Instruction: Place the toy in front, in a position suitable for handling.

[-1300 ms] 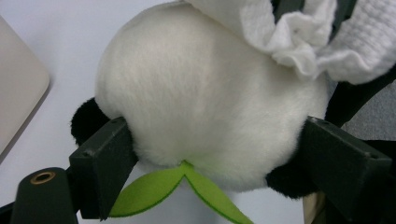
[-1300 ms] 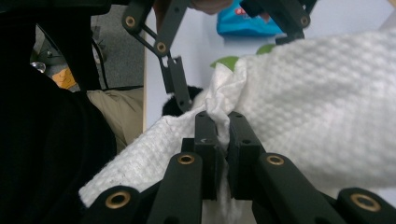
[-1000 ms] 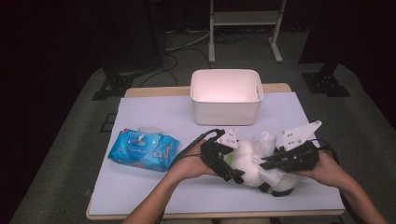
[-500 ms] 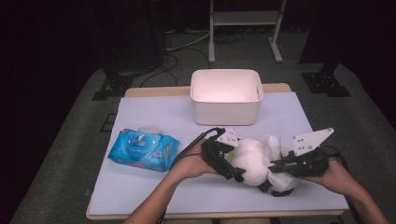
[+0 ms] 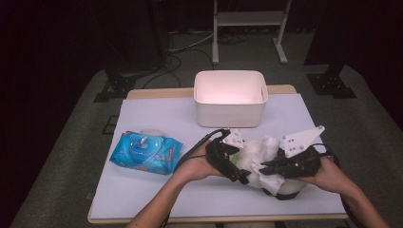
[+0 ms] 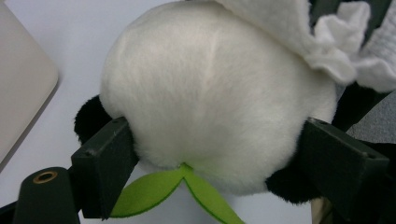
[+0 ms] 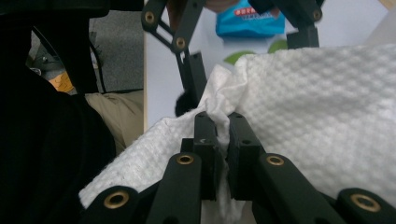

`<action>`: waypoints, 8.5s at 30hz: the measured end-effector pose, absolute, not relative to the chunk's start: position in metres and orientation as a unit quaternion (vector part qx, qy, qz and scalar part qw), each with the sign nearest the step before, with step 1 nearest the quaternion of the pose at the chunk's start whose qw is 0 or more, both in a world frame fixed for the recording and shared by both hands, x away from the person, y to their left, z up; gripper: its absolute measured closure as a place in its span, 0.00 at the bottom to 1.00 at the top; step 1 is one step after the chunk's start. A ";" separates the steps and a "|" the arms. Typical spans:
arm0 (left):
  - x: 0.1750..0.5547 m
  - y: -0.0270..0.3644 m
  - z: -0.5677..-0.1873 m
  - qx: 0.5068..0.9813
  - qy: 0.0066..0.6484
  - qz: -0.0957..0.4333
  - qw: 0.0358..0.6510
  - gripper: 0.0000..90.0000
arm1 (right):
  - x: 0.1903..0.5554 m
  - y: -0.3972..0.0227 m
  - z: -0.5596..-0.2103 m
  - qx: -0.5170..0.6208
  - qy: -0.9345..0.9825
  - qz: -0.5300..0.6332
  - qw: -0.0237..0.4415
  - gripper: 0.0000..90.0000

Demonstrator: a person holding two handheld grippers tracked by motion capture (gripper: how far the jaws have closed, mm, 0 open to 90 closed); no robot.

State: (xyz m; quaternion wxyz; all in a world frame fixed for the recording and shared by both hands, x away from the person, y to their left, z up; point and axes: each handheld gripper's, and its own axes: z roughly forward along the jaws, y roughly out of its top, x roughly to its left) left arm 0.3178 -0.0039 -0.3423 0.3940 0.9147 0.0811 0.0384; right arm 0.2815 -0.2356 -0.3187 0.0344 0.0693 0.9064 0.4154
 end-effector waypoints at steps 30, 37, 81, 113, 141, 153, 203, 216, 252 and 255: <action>0.320 0.012 -0.358 0.914 0.091 0.024 0.396 0.16 | 0.309 -0.255 -0.327 0.118 0.915 0.384 0.034 0.92; 0.320 0.018 -0.366 0.910 0.097 0.016 0.402 0.16 | 0.312 -0.266 -0.336 0.136 0.917 0.373 0.028 0.92; 0.322 0.015 -0.381 0.907 0.117 -0.049 0.402 0.11 | 0.281 -0.269 -0.367 0.147 0.909 0.391 0.007 0.93; 0.309 0.005 -0.390 0.920 0.056 -0.016 0.387 0.25 | 0.306 -0.186 -0.340 0.070 0.940 0.335 0.003 0.93; 0.310 0.008 -0.393 0.918 0.060 -0.026 0.392 0.23 | 0.299 -0.252 -0.333 0.127 0.943 0.306 0.042 0.92; 0.312 0.008 -0.391 0.921 0.059 -0.030 0.384 0.18 | 0.292 -0.260 -0.346 0.138 0.933 0.331 0.036 0.92; 0.329 0.025 -0.367 0.924 0.078 0.017 0.373 0.31 | 0.311 -0.236 -0.330 0.116 0.927 0.350 0.060 0.92; 0.320 0.037 -0.386 0.921 0.098 -0.010 0.377 0.20 | 0.306 -0.229 -0.343 0.114 0.932 0.344 0.030 0.92; 0.316 0.034 -0.382 0.917 0.090 -0.023 0.387 0.27 | 0.307 -0.197 -0.335 0.076 0.947 0.310 0.040 0.93; 0.315 0.034 -0.381 0.918 0.087 -0.020 0.386 0.27 | 0.305 -0.209 -0.331 0.085 0.945 0.312 0.044 0.93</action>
